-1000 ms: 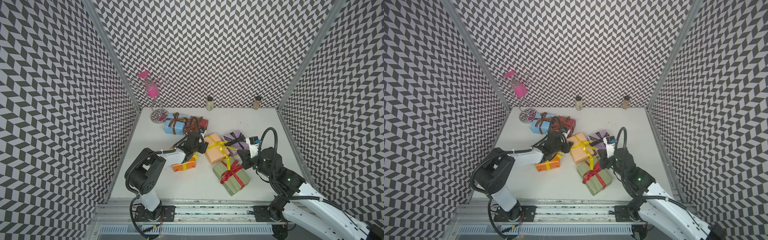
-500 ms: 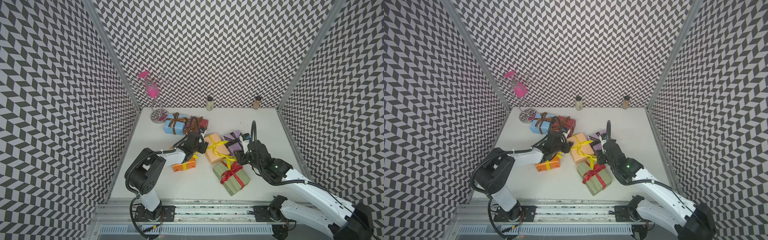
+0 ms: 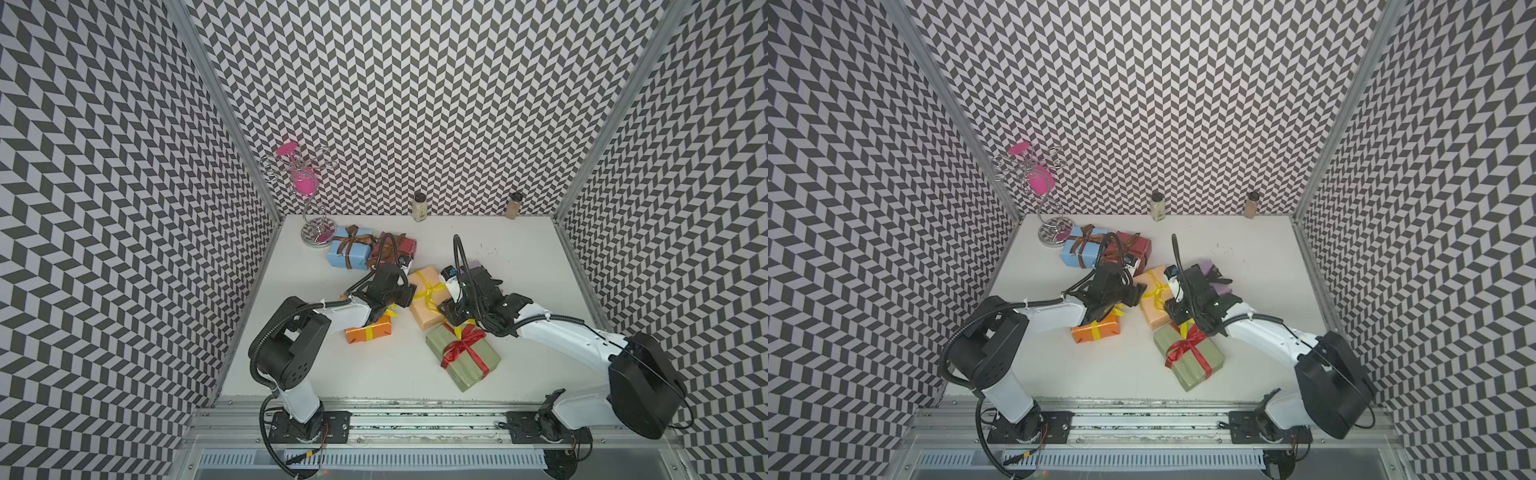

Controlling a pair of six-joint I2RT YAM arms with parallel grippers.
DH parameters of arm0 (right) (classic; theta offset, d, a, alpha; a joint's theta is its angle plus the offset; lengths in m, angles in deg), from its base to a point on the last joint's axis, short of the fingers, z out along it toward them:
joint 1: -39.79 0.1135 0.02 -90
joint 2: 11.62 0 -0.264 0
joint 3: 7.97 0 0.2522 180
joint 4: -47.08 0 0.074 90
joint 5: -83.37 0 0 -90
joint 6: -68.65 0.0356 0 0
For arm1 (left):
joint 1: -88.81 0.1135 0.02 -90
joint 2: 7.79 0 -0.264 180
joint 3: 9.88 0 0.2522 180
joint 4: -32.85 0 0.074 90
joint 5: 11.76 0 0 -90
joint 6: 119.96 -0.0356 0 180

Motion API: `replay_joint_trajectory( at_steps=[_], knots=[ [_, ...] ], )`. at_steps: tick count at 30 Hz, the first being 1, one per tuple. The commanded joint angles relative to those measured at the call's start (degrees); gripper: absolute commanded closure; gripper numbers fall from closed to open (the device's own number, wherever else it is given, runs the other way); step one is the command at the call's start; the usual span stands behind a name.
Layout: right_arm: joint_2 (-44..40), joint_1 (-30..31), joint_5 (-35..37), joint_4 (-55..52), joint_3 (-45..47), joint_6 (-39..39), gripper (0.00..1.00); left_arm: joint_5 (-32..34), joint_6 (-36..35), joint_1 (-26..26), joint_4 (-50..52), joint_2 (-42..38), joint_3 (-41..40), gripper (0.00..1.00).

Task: Untie the ribbon bows on the gift boxes
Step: Untie the ribbon from the gift box.

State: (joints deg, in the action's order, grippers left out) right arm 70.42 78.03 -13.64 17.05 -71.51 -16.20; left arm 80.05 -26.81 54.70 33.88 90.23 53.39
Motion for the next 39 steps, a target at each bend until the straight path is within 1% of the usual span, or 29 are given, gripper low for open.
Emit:
replay_joint_trajectory(
  at_steps=[1,6,9,13,18,22,28,33,39],
  knots=[
    [2.2,0.26,-1.86,4.03,-1.55,-1.19,0.56,0.48,-0.81,0.09,2.36,-1.55,-1.09,0.33],
    [4.72,0.26,-0.19,5.49,-1.64,-1.28,0.57,0.24,-0.8,0.05,2.18,-1.43,-1.11,0.33],
    [5.81,0.26,0.91,6.15,-1.86,-1.36,0.62,0.26,-0.86,0.09,2.03,-1.34,-1.22,0.33],
    [6.43,0.26,0.84,5.9,-2.43,-1.06,0.75,0.39,-0.88,0.09,1.92,-1.16,-1.35,0.33],
    [3.02,0.26,0.34,5.6,-1.43,-0.09,0.93,0.57,-0.97,0.09,1.84,-1.1,-1.35,0.33],
    [-1.01,0.26,0.52,4.29,-0.63,0.98,1.0,0.77,-1.05,0.09,1.83,-0.9,-1.32,0.33],
    [-7.42,0.26,2.94,2.03,1.23,3.25,1.0,1.08,-1.07,0.09,1.9,-0.46,-1.09,0.33],
    [-11.31,0.24,7.75,0.72,3.39,5.55,1.0,1.1,-0.97,0.09,2.01,-0.37,-1.09,0.33],
    [-9.84,-1.28,15.49,-0.16,3.11,7.73,1.0,1.32,-0.87,0.09,2.44,-0.61,-0.99,0.33]
  ],
)
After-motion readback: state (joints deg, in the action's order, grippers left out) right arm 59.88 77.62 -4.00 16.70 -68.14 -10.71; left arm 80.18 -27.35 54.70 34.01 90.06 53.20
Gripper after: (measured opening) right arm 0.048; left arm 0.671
